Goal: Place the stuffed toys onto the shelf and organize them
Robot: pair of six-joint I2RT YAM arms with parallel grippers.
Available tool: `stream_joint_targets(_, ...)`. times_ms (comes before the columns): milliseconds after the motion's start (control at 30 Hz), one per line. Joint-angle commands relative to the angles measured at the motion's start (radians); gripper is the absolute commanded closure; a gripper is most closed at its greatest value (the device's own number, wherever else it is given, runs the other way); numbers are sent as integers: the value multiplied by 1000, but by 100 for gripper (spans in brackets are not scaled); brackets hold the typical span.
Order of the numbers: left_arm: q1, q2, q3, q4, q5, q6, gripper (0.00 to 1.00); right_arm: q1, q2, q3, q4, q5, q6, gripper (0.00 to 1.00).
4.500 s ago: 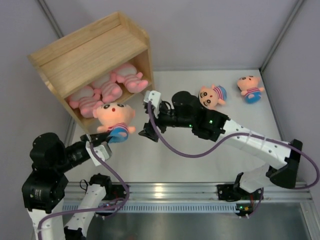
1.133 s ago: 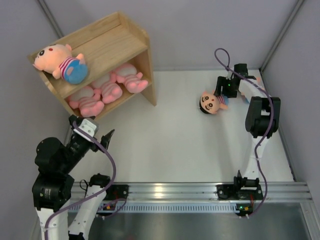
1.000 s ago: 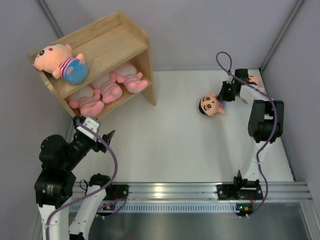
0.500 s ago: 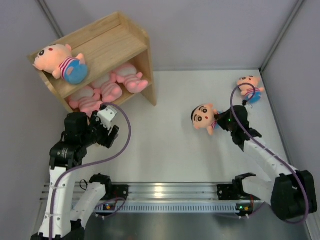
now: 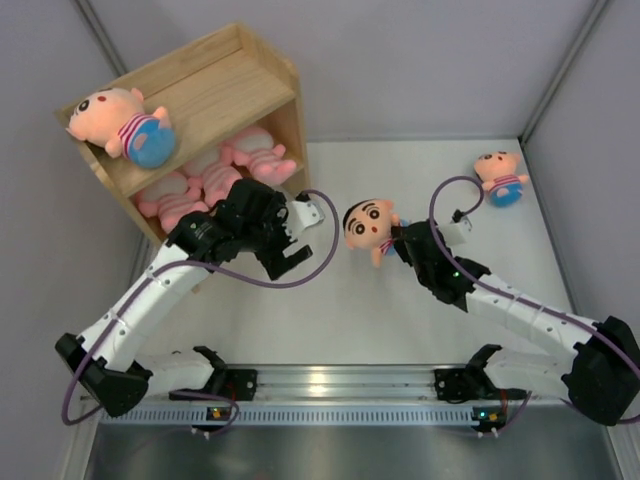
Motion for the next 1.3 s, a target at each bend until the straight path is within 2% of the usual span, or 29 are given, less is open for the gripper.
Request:
stream_joint_targets(0, -85, 43, 135, 51, -25, -12, 1, 57, 32, 85, 12, 92, 101, 100)
stream_joint_targets(233, -222, 127, 143, 217, -128, 0, 1, 143, 61, 117, 50, 101, 135, 100)
stream_joint_targets(267, -238, 132, 139, 243, -175, 0, 1, 151, 60, 122, 61, 102, 144, 100)
stream_joint_targets(533, -240, 170, 99, 383, -247, 26, 1, 234, 28, 152, 85, 118, 109, 100)
stream_joint_targets(667, -240, 169, 96, 396, -206, 17, 4, 250, 9, 140, 127, 101, 100, 100)
stream_joint_targets(767, -240, 176, 108, 398, -212, 17, 28, 258, 8, 145, 202, 49, 29, 100)
stream_joint_targets(800, -239, 173, 113, 398, -217, 20, 44, 261, 6, 145, 225, 27, 2, 100)
stream_joint_targets(867, -237, 164, 113, 398, -220, 39, 61, 261, -6, 131, 307, -49, -76, 100)
stream_joint_targets(900, -236, 149, 111, 396, -218, 43, 82, 261, -17, 123, 331, -104, -110, 100)
stream_joint_targets(933, -231, 143, 114, 396, -217, 46, 98, 257, -40, 123, 341, -129, -143, 100)
stream_joint_targets(1000, -223, 115, 116, 393, -209, 48, 100, 248, -67, 160, 276, -201, -268, 98)
stream_joint_targets(1033, -210, 104, 114, 389, -202, 45, 100, 246, -74, 183, 239, -223, -314, 94)
stream_joint_targets(1133, -180, 66, 128, 342, -157, 33, 100, 225, -94, 278, 84, -353, -533, 60)
stream_joint_targets(1167, -174, 57, 136, 328, -143, 33, 100, 215, -98, 331, 32, -387, -646, 37)
stream_joint_targets(1233, -157, 37, 143, 285, -107, 31, 100, 185, -118, 390, -110, -467, -764, 19)
stream_joint_targets(1267, -154, 22, 149, 269, -102, 25, 100, 175, -124, 451, -161, -477, -873, 10)
